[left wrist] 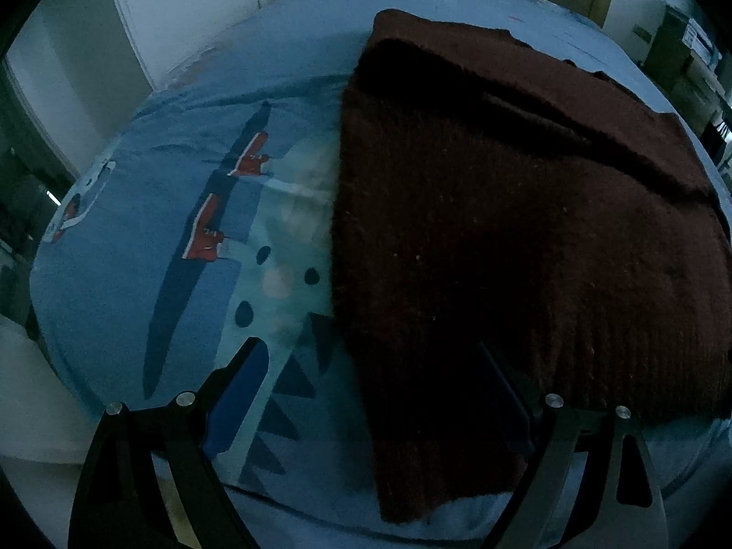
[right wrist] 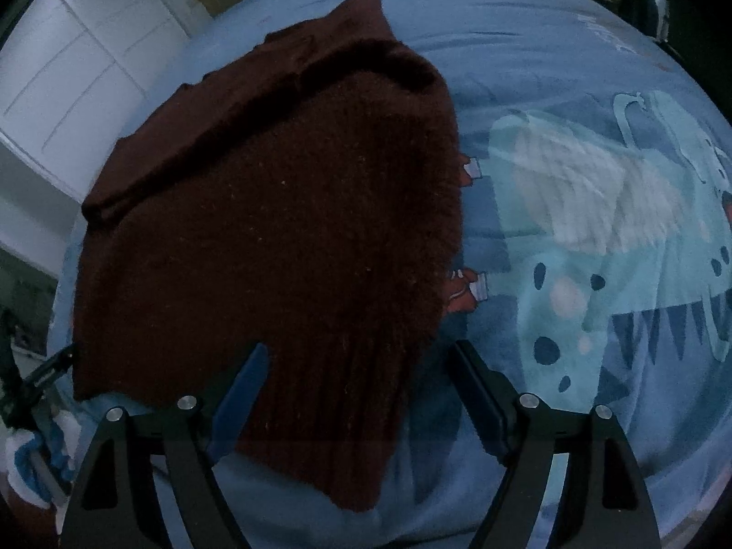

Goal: Fold small clothes
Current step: 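Grasp the sweater hem with both tools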

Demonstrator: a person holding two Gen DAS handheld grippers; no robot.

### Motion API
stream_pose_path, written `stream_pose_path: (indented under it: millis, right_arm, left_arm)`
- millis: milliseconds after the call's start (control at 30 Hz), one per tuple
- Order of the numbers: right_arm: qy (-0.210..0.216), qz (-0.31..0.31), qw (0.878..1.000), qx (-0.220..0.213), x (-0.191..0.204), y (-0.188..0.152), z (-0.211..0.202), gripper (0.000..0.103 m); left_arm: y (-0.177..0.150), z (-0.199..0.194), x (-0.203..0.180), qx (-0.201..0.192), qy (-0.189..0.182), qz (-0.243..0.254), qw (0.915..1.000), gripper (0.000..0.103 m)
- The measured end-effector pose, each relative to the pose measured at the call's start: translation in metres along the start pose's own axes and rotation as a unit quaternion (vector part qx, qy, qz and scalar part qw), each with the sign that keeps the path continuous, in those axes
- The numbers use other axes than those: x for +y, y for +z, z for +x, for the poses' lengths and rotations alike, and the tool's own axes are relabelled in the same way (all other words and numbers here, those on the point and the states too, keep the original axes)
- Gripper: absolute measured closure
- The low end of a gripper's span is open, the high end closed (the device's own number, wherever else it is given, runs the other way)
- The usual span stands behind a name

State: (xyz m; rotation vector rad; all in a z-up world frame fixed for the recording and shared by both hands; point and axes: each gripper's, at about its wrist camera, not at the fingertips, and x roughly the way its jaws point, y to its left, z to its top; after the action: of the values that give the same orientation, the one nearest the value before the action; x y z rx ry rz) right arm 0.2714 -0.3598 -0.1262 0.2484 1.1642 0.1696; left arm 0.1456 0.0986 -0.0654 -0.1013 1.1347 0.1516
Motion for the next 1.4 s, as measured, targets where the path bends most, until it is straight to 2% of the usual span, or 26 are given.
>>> stream_pose_path:
  millis: [633, 1400]
  right_arm:
    - [-0.02, -0.034, 0.999, 0.023, 0.012, 0.004, 0.009, 0.015]
    - [-0.022, -0.032, 0.999, 0.034, 0.012, 0.013, 0.018, 0.013]
  left_arm:
    - [-0.006, 0.012, 0.004, -0.011, -0.011, -0.007, 0.9999, 0.013]
    - [-0.002, 0.014, 0.009, -0.013, -0.022, -0.013, 0.9996, 0.01]
